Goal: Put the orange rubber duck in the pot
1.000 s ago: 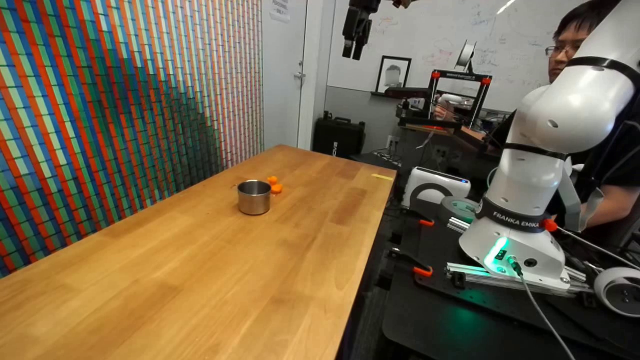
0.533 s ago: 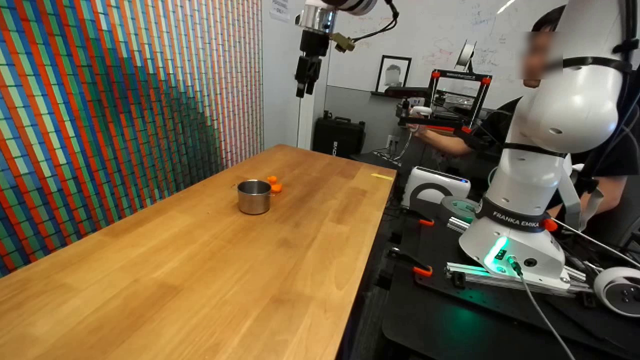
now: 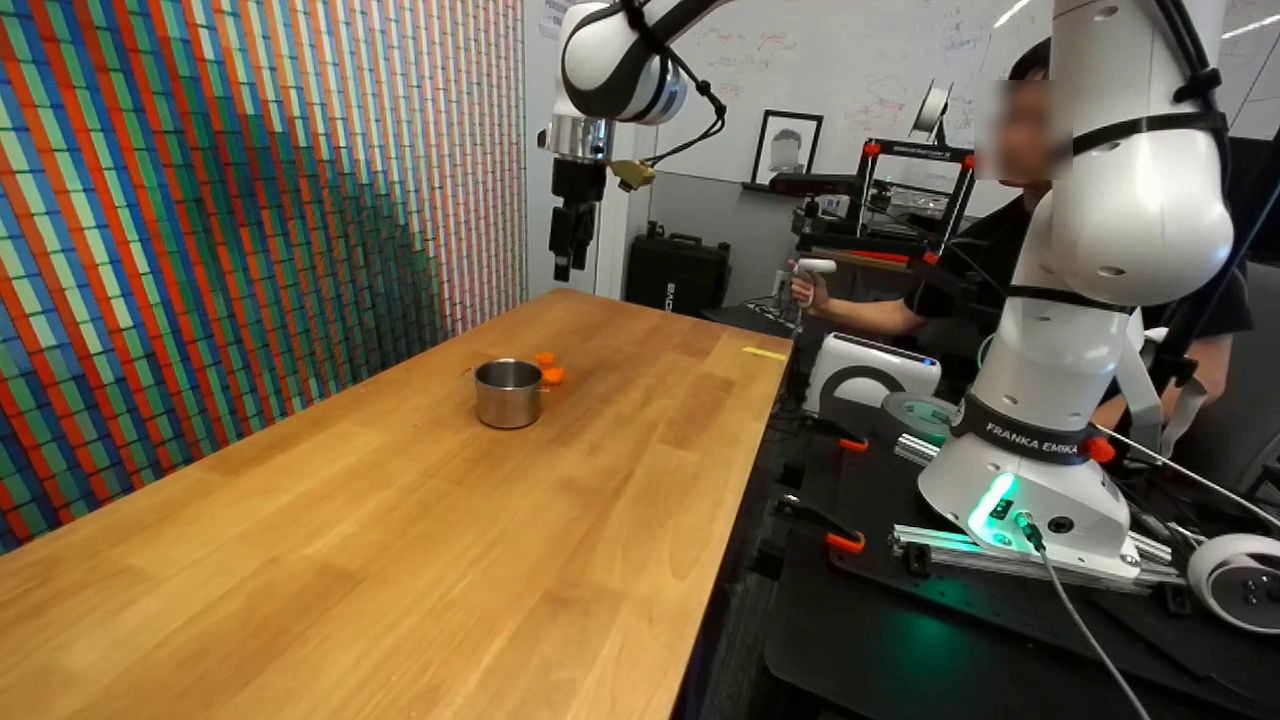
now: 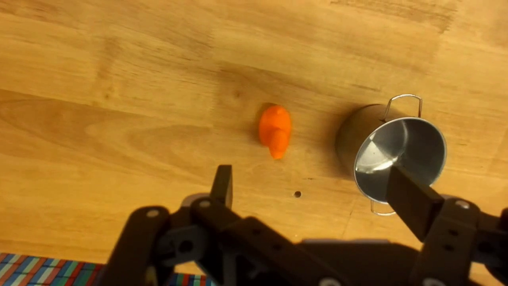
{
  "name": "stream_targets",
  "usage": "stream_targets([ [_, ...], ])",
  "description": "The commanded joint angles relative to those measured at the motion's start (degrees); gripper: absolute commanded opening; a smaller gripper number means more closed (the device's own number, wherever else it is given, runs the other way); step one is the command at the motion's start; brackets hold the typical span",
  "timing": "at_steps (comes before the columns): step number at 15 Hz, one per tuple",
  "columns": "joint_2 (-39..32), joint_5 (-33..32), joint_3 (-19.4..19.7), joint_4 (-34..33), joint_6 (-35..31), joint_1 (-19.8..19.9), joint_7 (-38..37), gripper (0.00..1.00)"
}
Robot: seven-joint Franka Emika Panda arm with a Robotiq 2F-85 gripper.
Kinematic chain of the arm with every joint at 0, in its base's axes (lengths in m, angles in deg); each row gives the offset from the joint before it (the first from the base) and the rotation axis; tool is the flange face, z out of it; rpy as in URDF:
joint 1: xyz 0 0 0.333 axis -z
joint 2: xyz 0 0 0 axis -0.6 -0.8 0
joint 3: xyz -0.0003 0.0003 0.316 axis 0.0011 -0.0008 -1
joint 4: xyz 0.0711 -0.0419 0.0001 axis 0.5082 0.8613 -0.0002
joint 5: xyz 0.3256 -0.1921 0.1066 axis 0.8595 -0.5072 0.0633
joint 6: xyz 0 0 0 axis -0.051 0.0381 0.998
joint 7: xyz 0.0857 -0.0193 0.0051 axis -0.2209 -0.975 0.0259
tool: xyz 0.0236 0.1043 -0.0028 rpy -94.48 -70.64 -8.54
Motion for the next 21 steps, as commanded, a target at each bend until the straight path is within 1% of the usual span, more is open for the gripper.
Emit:
stream_targets([
  [1,-6.33,-0.06,-2.01,-3.25,-2.67,2.03,1.98,1.0],
  [4,-10.1,-2.62,-1.94,-3.02,-9.16,1.73,0.48,1.0],
  [9,-13.75,-4.83,-2.52,-1.54,-15.05,1.68,-0.51,1.0],
  [11,-14.6,-6.21,-2.34,-0.33,-18.76,1.0,-1.73,1.0],
  [16,-16.91,-7.53,-3.04,0.18,-23.1,0.28,-4.63,1.0],
  [20,-18.42,-8.61,-2.64,0.55,-25.28,-0.28,-6.24,1.0],
  [21,-18.84,-8.97,-2.5,0.66,-26.25,-0.32,-6.28,0.75],
])
